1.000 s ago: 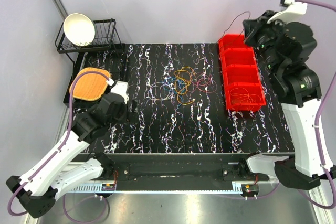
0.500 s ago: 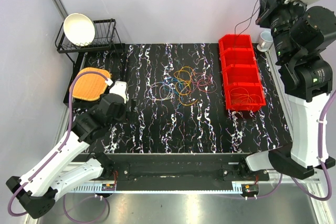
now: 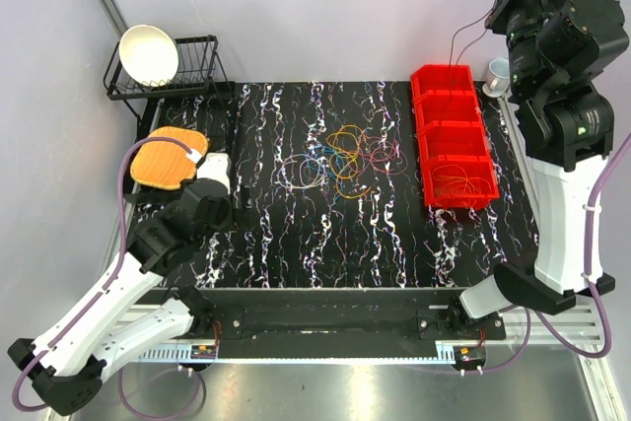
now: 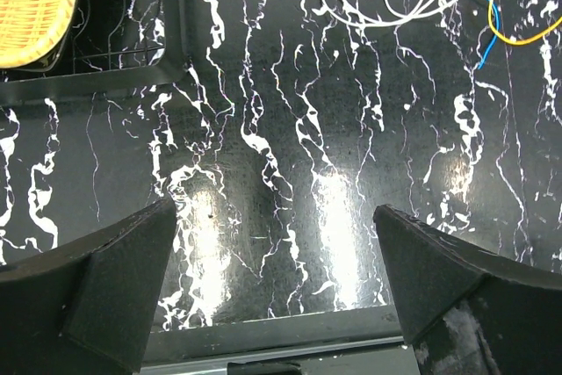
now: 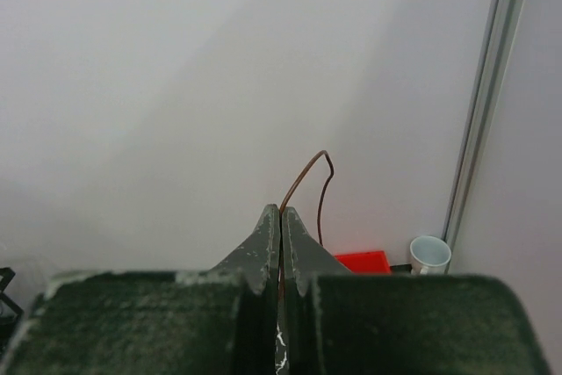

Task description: Untangle the cables

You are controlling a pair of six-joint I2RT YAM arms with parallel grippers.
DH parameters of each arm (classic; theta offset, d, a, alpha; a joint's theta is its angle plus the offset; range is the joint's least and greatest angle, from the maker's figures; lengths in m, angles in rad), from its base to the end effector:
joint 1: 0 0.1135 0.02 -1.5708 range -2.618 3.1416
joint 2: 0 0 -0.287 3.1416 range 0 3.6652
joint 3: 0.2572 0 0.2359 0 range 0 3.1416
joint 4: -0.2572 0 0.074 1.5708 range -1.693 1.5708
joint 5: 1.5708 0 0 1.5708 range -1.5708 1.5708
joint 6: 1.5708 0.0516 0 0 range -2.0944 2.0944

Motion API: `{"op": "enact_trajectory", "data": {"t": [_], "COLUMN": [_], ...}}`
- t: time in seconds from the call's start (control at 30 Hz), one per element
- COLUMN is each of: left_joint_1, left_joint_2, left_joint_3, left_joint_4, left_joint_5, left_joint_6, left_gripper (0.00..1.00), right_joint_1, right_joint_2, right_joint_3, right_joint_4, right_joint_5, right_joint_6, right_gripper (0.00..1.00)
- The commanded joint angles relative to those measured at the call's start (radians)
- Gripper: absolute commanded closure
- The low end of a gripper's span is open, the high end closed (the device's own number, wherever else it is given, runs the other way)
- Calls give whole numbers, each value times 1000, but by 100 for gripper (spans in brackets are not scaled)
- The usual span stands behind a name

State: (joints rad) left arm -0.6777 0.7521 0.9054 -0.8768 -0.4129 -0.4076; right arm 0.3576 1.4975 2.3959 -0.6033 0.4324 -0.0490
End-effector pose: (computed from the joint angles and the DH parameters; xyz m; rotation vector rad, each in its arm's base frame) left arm 0.1046 -0.0576 0.3234 0.0910 2.2230 -0.1186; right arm 0.2041 0.0532 0.6507 0.1104 1.2989 -0.0121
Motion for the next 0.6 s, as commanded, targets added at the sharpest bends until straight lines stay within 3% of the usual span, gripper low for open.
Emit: {"op": "enact_trajectory", "data": {"t": [0.0, 0.4, 0.57], "left_joint_1": [-3, -3, -2], "left_joint_2": [-2, 41, 38], "left_joint_3": [-5, -5, -8], "left_joint_4": [13, 12, 15], "left_joint_5": [-58, -73, -75], "left_joint_6": [-40, -28, -28], "left_gripper": [1, 1, 1], "right_joint_1": [-5, -114, -227], "right_joint_2": [59, 205, 221], "right_joint_3": [81, 210, 203], "right_joint_4": [51, 60, 53], "right_joint_5": [63, 14, -69], "right_joint_6": [-84, -63, -6], "right_gripper": [100, 100, 100]}}
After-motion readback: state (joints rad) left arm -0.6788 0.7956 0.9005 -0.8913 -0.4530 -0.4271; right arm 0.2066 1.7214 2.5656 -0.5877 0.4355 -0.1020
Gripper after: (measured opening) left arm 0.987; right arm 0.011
